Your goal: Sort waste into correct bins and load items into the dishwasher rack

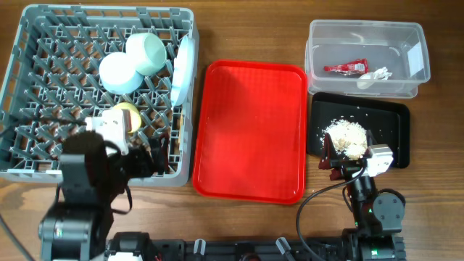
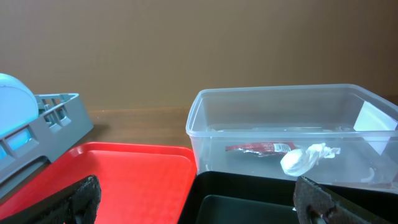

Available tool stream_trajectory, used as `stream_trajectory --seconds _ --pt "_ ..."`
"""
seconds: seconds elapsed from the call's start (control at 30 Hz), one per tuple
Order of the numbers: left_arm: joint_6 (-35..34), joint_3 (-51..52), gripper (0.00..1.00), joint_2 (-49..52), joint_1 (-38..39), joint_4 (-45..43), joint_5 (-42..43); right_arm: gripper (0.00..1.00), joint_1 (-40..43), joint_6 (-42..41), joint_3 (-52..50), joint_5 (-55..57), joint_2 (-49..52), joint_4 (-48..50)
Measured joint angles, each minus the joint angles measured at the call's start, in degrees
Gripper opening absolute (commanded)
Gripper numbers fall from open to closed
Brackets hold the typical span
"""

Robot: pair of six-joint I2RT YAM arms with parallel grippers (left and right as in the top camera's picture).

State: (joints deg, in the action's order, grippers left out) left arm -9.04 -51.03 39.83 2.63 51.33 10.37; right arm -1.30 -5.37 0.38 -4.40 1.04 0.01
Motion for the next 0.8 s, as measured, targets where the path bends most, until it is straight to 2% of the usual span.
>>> stream_trajectory --seconds 0.13,0.33,0.8 --pt "0.02 2.25 1.00 -6.12 0.02 -1.51 0.00 1.00 0.00 0.00 0.00 0.00 0.00 -0.02" --pt "0.22 12.11 1.00 -16.39 0.02 -8.61 -0.22 1.00 0.00 0.00 0.00 0.00 -0.04 -0.04" --pt "0.26 39.52 1.00 -36.92 0.00 -38.60 -0.24 1.00 0.00 0.00 0.00 0.00 -0.04 -0.02"
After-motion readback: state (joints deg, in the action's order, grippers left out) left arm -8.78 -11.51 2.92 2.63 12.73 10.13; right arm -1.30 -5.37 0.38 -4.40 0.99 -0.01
